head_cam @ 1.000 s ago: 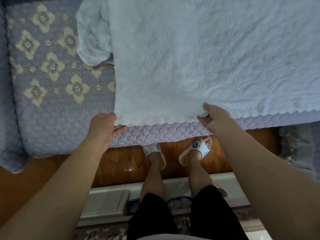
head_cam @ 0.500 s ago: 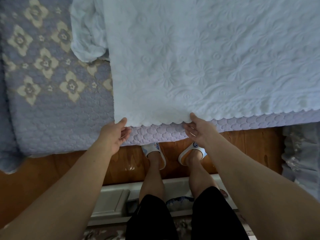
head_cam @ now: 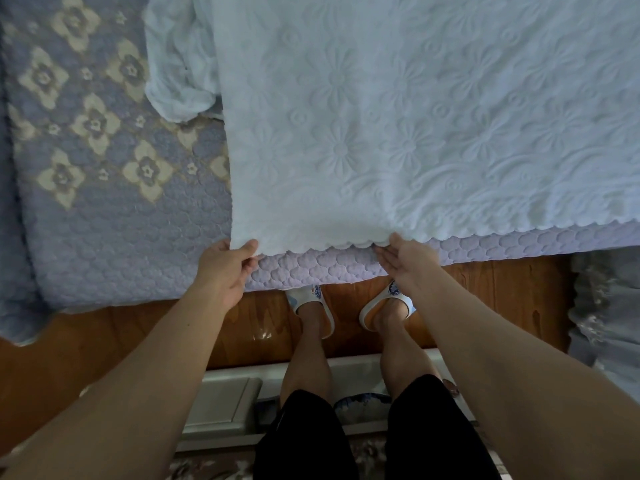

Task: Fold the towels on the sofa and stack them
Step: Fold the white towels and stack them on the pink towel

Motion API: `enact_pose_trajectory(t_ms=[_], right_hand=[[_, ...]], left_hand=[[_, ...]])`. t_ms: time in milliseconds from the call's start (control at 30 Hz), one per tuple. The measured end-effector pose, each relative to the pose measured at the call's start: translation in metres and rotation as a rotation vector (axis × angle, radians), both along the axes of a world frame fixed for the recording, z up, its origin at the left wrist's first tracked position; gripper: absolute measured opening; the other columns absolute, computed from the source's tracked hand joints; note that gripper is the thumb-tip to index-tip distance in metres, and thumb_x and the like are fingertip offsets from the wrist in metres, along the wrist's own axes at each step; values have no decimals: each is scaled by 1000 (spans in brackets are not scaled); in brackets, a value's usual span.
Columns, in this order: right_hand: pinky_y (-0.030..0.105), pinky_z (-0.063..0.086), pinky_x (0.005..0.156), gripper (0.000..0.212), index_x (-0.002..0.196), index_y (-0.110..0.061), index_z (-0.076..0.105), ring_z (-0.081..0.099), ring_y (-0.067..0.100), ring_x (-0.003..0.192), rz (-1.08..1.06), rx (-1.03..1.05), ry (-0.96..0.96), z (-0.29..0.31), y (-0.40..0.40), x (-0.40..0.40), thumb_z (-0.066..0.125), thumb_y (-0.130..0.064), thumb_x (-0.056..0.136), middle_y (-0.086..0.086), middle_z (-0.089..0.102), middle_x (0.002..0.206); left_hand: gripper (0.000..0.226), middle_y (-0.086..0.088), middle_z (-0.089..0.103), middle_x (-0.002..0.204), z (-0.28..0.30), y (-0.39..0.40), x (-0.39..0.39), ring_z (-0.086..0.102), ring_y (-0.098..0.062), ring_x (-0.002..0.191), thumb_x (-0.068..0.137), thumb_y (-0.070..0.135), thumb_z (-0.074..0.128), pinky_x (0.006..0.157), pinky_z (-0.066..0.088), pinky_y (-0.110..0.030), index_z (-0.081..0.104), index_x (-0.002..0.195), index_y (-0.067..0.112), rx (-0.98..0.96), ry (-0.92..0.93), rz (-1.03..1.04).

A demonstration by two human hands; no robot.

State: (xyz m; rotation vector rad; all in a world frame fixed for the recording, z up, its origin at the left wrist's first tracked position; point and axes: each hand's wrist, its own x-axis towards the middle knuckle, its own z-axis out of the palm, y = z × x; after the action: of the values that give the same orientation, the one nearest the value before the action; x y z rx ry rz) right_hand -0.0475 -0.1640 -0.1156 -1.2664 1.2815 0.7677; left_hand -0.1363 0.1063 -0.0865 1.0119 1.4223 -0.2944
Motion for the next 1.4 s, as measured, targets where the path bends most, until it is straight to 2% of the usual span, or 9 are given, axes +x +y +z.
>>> enact_pose_trajectory(t_ms=[200,367,533,700,767,900,1033,1267,1400], right_hand=[[39,64,69,21,89,-2,66,73,21,69,100,-133,66,10,30,-18,68,-23,91,8,69,70],[30,57,57,9,86,-4,69,68,21,65,10,-146,40,6,51,-24,71,-13,87,11,69,77],[37,63,67,19,94,0,69,66,18,67,-3,-104,59,7,51,-17,77,-14,85,11,67,78],[41,60,85,15,73,-7,63,56,16,48,61,-176,90,6,49,-15,72,-9,84,5,58,57],[39,58,83,18,68,-9,62,55,16,49,108,-174,88,4,45,-15,70,-11,85,2,57,50],[39,63,72,15,87,-3,70,65,18,68,62,-85,24,9,45,-20,76,-17,87,8,65,69],[42,63,74,17,93,0,70,64,18,68,40,-63,11,9,49,-19,76,-15,88,10,64,75],[36,63,70,9,89,-3,65,62,18,69,62,-81,15,3,41,-20,68,-11,92,9,61,74],[38,63,72,13,103,-3,66,74,19,79,51,-94,-1,-2,36,-21,67,-10,92,11,73,87]], left_hand=[[31,-9,70,122,-4,-9,-9,66,-20,111,92,9,70,95,56,-28,65,123,9,-62,-70,71],[41,-10,67,102,-11,-18,-13,67,-17,91,93,-10,57,80,59,-25,54,133,-3,-44,-38,47],[31,-10,72,113,-12,-22,-12,69,-18,100,91,1,68,93,58,-33,67,122,6,-8,-12,102],[24,-14,71,103,-14,-21,-12,66,-17,85,90,6,73,79,57,-26,70,114,2,38,-12,129],[24,-15,70,101,-13,-19,-11,65,-15,80,90,4,71,74,57,-23,69,114,0,40,-14,114],[32,-11,73,112,-13,-16,-11,69,-18,97,88,-4,69,86,59,-27,69,119,3,-18,-49,101],[29,-9,73,109,-10,-16,-13,67,-17,94,89,-1,70,92,55,-33,70,117,6,-23,-80,57],[35,-15,73,111,-15,-10,-15,72,-21,99,84,-2,75,78,57,-23,65,116,5,34,-54,143],[31,-15,71,117,-15,-8,-14,70,-22,107,92,-1,66,77,58,-21,62,122,2,-7,-88,82]])
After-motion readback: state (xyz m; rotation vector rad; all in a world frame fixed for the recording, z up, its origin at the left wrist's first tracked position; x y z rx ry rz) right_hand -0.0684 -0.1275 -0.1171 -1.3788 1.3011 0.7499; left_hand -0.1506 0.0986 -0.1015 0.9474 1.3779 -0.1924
